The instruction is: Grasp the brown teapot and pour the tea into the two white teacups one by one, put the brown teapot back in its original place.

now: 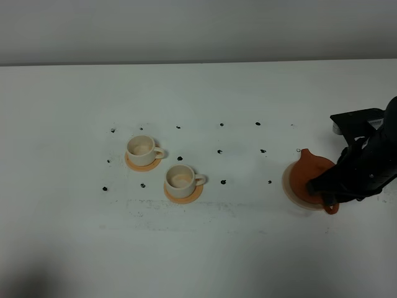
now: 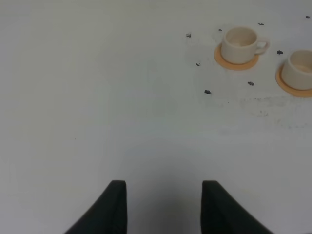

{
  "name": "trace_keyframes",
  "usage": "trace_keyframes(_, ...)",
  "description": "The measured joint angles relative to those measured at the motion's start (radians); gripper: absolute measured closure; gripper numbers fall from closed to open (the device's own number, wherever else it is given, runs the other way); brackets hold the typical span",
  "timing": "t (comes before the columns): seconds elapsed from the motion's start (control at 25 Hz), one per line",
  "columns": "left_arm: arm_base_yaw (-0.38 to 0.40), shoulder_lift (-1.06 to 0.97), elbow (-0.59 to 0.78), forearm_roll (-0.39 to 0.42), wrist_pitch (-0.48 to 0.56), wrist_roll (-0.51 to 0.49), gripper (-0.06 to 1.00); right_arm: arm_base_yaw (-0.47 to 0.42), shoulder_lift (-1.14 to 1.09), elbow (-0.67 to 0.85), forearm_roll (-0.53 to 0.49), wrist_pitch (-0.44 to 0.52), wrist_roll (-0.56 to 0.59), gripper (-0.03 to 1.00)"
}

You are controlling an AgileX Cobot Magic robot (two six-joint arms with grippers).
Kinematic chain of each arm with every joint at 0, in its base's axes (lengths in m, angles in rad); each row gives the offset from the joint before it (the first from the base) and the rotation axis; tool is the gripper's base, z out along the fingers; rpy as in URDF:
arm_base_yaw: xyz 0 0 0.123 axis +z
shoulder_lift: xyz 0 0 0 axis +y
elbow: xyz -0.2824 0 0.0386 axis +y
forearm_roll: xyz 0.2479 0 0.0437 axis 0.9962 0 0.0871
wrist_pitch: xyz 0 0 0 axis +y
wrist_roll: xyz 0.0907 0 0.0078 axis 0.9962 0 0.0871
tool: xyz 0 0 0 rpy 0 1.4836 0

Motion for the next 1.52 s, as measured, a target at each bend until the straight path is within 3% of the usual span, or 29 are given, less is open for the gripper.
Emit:
trace_keyframes(0.12,0.000,0.000,0.000,0.000,0.000,0.000,0.58,0.001,0.000,0.000,0.007,0.006,-0.032,0.87)
trace_keyframes(0.16,0.000,0.000,0.000,0.000,0.000,0.000,0.58,0.001,0.000,0.000,0.009,0.006,-0.039,0.88)
trace_keyframes(1.24,0.000,0.000,0.000,0.000,0.000,0.000,0.58,0.001,-0.087,0.000,0.006,0.008,-0.064,0.88)
trace_keyframes(1.52,0.000,0.000,0.000,0.000,0.000,0.000,0.58,0.076,-0.144,0.000,-0.009,0.004,-0.081,0.88)
